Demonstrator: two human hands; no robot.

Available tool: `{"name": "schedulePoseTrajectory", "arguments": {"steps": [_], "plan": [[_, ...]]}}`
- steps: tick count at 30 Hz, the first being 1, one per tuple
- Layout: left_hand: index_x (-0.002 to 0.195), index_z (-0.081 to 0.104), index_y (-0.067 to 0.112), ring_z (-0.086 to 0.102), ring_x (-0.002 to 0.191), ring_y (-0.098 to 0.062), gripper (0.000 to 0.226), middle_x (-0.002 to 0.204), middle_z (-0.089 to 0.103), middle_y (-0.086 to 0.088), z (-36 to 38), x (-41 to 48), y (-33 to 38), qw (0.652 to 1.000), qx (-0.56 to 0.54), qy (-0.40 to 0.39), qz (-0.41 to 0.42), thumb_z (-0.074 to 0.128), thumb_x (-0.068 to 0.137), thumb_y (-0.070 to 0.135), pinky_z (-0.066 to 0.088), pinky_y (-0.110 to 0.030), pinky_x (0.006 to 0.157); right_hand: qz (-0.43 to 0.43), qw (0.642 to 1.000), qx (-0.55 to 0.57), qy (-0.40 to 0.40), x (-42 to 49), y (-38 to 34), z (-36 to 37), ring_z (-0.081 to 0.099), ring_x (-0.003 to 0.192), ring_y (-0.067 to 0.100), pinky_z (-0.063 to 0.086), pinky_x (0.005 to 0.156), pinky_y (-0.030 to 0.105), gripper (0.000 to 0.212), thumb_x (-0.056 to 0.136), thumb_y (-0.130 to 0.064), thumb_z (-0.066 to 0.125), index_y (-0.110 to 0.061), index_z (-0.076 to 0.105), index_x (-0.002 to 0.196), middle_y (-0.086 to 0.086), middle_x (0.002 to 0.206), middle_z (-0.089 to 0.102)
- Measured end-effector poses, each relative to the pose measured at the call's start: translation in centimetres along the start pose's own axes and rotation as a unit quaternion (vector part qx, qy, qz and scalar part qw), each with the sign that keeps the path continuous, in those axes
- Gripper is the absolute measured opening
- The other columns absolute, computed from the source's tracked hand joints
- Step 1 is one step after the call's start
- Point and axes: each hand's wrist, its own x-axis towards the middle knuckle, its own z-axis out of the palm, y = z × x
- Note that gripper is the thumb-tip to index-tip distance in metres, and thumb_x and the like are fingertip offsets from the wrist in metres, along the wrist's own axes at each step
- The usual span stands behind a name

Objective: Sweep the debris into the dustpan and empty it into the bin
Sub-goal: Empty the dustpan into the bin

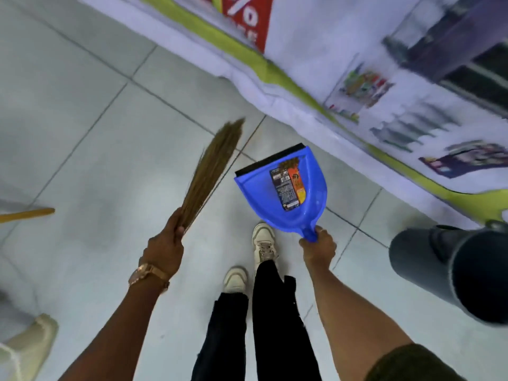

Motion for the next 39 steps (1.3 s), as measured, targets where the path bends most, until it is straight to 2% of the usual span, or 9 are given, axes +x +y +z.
{"name": "schedulePoseTrajectory", "arguments": {"steps": [3,7,15,19,23,27,33,37,39], "plan": [[0.145,0.027,0.039,0.061,0.095,-0.043,0.045,0.117,0.062,-0.023,-1.6,-1.6,3.2,0.995,0.071,-0.048,0.044,0.031,0.101,0.033,0.050,-0.043,0.079,0.002,0.997,0.073,0.031,-4.1,2.2,-6.0,0.065,0.097,0.038,0.050,0.080,0.038,0.045,0.069,0.001,0.075,-0.005,0.068,0.113,0.019,0.099,0.072],[0.144,0.028,0.043,0.062,0.101,-0.042,0.046,0.122,0.060,-0.023,-1.1,-5.2,9.2,0.978,0.153,-0.085,0.116,0.033,0.099,0.036,0.051,-0.043,0.085,0.030,0.987,0.148,0.061,-7.3,7.1,-12.5,0.065,0.087,0.038,0.040,0.069,0.028,0.034,0.068,0.004,0.073,-0.005,0.070,0.101,0.010,0.081,0.066],[0.144,0.027,0.041,0.060,0.104,-0.040,0.046,0.123,0.059,-0.021,9.4,-13.8,23.1,0.945,0.201,-0.125,0.225,0.031,0.099,0.035,0.050,-0.044,0.088,0.114,0.974,0.163,0.108,-6.7,21.2,-24.3,0.061,0.107,0.037,0.046,0.087,0.038,0.041,0.079,-0.010,0.076,-0.001,0.063,0.117,0.019,0.109,0.068],[0.145,0.024,0.042,0.056,0.112,-0.041,0.047,0.129,0.053,-0.021,17.0,-17.3,29.2,0.942,0.222,-0.134,0.211,0.029,0.099,0.033,0.045,-0.044,0.095,0.159,0.968,0.166,0.105,-4.4,27.9,-29.2,0.063,0.095,0.040,0.037,0.068,0.030,0.027,0.081,-0.010,0.073,0.002,0.063,0.103,0.021,0.095,0.068],[0.145,0.027,0.037,0.056,0.112,-0.040,0.049,0.128,0.054,-0.020,23.6,-20.7,33.8,0.941,0.242,-0.147,0.186,0.031,0.097,0.028,0.046,-0.045,0.096,0.199,0.956,0.197,0.084,-1.6,33.2,-32.9,0.061,0.093,0.037,0.039,0.071,0.030,0.030,0.084,-0.015,0.072,0.003,0.061,0.105,0.022,0.096,0.066],[0.143,0.033,0.029,0.054,0.115,-0.040,0.046,0.129,0.054,-0.019,27.5,-22.8,36.2,0.939,0.265,-0.153,0.159,0.033,0.097,0.025,0.044,-0.044,0.097,0.236,0.947,0.216,0.030,1.1,36.2,-35.3,0.058,0.081,0.029,0.049,0.075,0.038,0.035,0.085,-0.033,0.071,-0.002,0.061,0.099,0.013,0.086,0.060],[0.138,0.040,0.028,0.057,0.111,-0.039,0.043,0.125,0.057,-0.019,29.4,-23.8,37.7,0.928,0.302,-0.147,0.159,0.034,0.096,0.024,0.045,-0.042,0.094,0.267,0.931,0.246,-0.036,3.4,37.9,-37.7,0.057,0.077,0.027,0.046,0.066,0.032,0.045,0.087,-0.053,0.059,-0.011,0.054,0.104,0.010,0.096,0.063],[0.137,0.041,0.029,0.059,0.104,-0.038,0.042,0.120,0.059,-0.019,29.3,-23.8,38.2,0.923,0.319,-0.138,0.166,0.035,0.096,0.022,0.045,-0.040,0.090,0.268,0.944,0.191,-0.013,3.5,38.0,-38.1,0.065,0.095,0.030,0.050,0.081,0.037,0.055,0.090,-0.060,0.046,-0.010,0.057,0.111,0.012,0.107,0.067],[0.136,0.042,0.028,0.060,0.094,-0.036,0.042,0.116,0.060,-0.018,29.2,-23.7,38.4,0.924,0.319,-0.133,0.167,0.035,0.095,0.021,0.047,-0.039,0.085,0.254,0.951,0.173,0.007,3.1,37.9,-37.9,0.063,0.088,0.028,0.046,0.076,0.035,0.055,0.091,-0.060,0.042,-0.010,0.058,0.104,0.011,0.103,0.068]]}}
